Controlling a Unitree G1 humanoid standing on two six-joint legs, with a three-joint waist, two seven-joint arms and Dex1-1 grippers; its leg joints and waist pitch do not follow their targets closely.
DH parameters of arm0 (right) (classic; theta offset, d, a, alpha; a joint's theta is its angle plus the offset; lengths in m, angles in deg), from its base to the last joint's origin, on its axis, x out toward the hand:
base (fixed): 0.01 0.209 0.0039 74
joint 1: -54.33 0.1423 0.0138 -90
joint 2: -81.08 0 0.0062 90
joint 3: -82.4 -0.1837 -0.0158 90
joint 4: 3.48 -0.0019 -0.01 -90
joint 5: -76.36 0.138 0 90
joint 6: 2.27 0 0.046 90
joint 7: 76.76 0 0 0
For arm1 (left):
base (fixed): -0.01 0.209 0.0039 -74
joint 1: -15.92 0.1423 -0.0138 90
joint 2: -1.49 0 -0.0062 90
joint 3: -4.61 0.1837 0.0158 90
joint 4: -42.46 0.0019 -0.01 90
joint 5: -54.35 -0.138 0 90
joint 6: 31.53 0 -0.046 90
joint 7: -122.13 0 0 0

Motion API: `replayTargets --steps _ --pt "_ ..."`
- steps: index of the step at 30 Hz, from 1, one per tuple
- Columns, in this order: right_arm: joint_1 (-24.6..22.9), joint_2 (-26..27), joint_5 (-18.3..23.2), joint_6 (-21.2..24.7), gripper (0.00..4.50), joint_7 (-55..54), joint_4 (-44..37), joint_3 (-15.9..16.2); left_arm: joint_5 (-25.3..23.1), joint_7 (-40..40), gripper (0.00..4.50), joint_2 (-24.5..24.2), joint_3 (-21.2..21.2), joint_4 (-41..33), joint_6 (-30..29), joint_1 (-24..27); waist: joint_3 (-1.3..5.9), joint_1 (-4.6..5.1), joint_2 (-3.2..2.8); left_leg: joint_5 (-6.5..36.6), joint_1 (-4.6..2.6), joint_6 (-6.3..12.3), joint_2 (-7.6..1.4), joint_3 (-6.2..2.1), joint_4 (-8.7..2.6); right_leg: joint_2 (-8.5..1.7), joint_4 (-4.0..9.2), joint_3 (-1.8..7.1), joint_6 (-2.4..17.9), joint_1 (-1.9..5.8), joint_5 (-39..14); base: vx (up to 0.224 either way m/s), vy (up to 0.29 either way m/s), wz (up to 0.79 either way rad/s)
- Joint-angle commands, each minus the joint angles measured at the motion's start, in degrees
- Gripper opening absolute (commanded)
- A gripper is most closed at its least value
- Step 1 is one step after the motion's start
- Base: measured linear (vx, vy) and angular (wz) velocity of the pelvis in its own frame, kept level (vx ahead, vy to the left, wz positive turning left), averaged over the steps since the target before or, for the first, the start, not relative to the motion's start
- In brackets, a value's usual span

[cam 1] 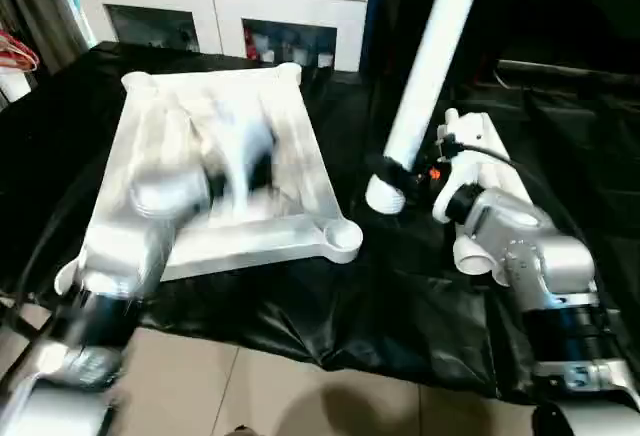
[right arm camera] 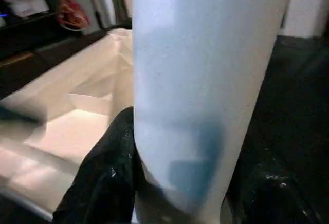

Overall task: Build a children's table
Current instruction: Pick table leg

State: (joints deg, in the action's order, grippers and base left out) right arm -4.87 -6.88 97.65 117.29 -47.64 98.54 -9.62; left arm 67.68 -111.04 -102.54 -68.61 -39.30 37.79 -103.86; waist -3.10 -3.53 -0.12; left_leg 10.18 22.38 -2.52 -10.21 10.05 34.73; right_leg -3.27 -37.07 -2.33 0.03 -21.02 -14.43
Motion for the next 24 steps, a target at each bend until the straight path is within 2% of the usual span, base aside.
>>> replayTargets --steps 1,2,3,4,6,7,8,9,11,12,13,14,18,23,24 --pt "-0.5 0.4 -0.7 -1.0 1.89 -0.5 -0.8 -1.1 -3.4 -2.8 2.99 -0.6 2.8 4.7 3.7 -0.6 4.09 0.08 0.11 2.1 -1.56 -0.35 -2.60 -0.74 -3.72 -4.25 3.67 2.60 11.7 2.12 6.5 0.000 0.000 0.00" --pt "-0.6 0.4 -0.5 -0.9 1.89 -0.4 -1.0 -1.1 -4.1 -3.0 2.71 -0.6 3.4 6.3 4.1 -0.8 4.13 0.08 0.07 2.3 -1.54 -0.31 -2.56 -0.76 -3.74 -4.32 3.58 2.59 11.8 2.18 6.9 0.000 0.000 0.00" --pt "-0.8 0.7 -0.3 -0.7 1.89 -0.2 -1.0 -0.9 -4.9 -3.2 2.64 -0.4 3.7 8.5 5.0 -1.1 4.12 0.11 -0.11 2.7 -1.60 -0.34 -2.58 -0.80 -3.74 -4.36 3.64 2.60 11.9 2.12 7.4 0.000 0.000 0.00" --pt "-0.9 1.0 -0.5 -1.1 1.89 0.0 -0.9 -0.6 -5.5 -3.3 2.64 -0.2 3.7 10.3 5.8 -1.5 4.19 0.00 -1.50 3.1 -1.62 -0.74 -2.54 -0.96 -3.64 -4.48 3.45 2.60 12.1 2.06 7.7 0.000 0.000 0.00" --pt "-1.3 1.4 -1.0 -1.9 1.89 0.2 -0.8 0.0 -6.7 -3.6 2.58 0.0 3.9 13.5 7.3 -2.3 4.27 0.39 -1.33 4.0 -1.65 -1.36 -2.55 -0.97 -3.67 -4.24 3.62 2.53 12.6 2.19 10.2 0.000 0.000 0.00" --pt "-1.7 1.5 -1.1 -2.2 1.89 0.0 -1.1 0.3 -7.4 -3.7 2.58 0.3 4.2 16.4 8.2 -3.3 4.39 0.28 -1.65 4.2 -1.70 -1.55 -2.56 -1.04 -3.62 -4.36 3.38 2.52 12.9 2.31 10.9 0.000 0.000 0.00" --pt "-1.7 1.5 -1.1 -2.2 1.89 0.0 -1.1 0.3 -7.4 -3.7 2.24 0.3 4.2 16.4 8.2 -3.3 4.35 0.26 -1.37 4.4 -1.67 -1.44 -2.50 -1.01 -3.65 -4.31 3.47 2.54 13.3 2.38 11.2 0.000 0.000 0.00" --pt "-2.1 1.5 -0.4 -1.7 1.89 -0.2 -2.0 0.2 -7.9 -3.9 2.21 0.5 4.4 19.4 9.6 -4.3 4.34 0.19 -1.32 4.4 -1.63 -1.26 -2.54 -1.03 -3.69 -4.40 3.43 2.53 13.7 2.44 11.3 0.000 0.000 0.00" --pt "-2.6 1.4 -0.2 -1.4 1.89 0.0 -2.6 0.3 -8.3 -4.3 2.08 0.5 4.6 21.2 10.2 -4.9 4.31 0.16 -1.59 4.9 -1.71 -1.30 -2.60 -1.04 -3.71 -4.43 3.49 2.51 14.0 2.39 10.8 0.000 0.000 0.00" --pt "-3.1 1.2 -0.4 -1.4 1.89 0.3 -3.1 0.6 -8.6 -5.0 2.08 0.7 4.3 23.6 11.0 -5.5 4.37 0.18 -2.01 4.7 -1.71 -1.35 -2.61 -1.14 -3.66 -4.45 3.42 2.51 14.1 2.42 11.6 0.000 0.000 0.00" --pt "-3.2 1.2 -0.5 -1.4 1.89 0.4 -3.1 0.6 -8.5 -5.1 1.79 0.8 4.1 23.8 11.1 -5.6 4.38 0.21 -1.78 4.7 -1.62 -1.26 -2.67 -1.19 -3.71 -4.49 3.30 2.49 14.3 2.58 12.5 0.000 0.000 0.00" --pt "-3.3 1.2 -0.5 -1.5 1.89 0.5 -3.1 0.6 -8.3 -5.3 1.74 0.9 3.8 24.2 11.2 -5.6 4.45 0.19 -1.93 4.8 -1.71 -1.13 -2.69 -1.17 -3.66 -4.59 3.30 2.49 14.5 2.50 12.9 0.000 0.000 0.00" --pt "-3.6 1.2 -0.8 -1.5 1.89 0.7 -3.3 0.5 -6.7 -8.1 1.46 1.8 2.3 25.2 11.4 -5.6 4.36 0.17 -1.90 5.7 -1.70 -1.10 -2.76 -1.11 -3.69 -4.69 3.37 2.51 15.6 2.52 11.9 0.000 0.000 0.00" --pt "-3.4 1.1 -0.7 -1.3 1.89 1.0 -3.4 0.7 -7.2 -8.8 1.09 2.0 2.6 26.7 12.3 -6.0 4.28 0.25 -2.06 6.5 -1.78 -1.04 -2.84 -1.15 -3.79 -4.66 3.48 2.52 15.6 2.44 10.6 0.000 0.000 0.00" --pt "-3.4 1.1 -0.7 -1.3 1.89 1.0 -3.4 0.7 -7.2 -8.8 0.83 2.0 2.6 26.7 12.3 -6.0 4.30 0.28 -2.01 6.5 -1.77 -1.05 -2.83 -1.12 -3.77 -4.65 3.46 2.53 15.6 2.48 10.8 0.000 0.000 0.00"
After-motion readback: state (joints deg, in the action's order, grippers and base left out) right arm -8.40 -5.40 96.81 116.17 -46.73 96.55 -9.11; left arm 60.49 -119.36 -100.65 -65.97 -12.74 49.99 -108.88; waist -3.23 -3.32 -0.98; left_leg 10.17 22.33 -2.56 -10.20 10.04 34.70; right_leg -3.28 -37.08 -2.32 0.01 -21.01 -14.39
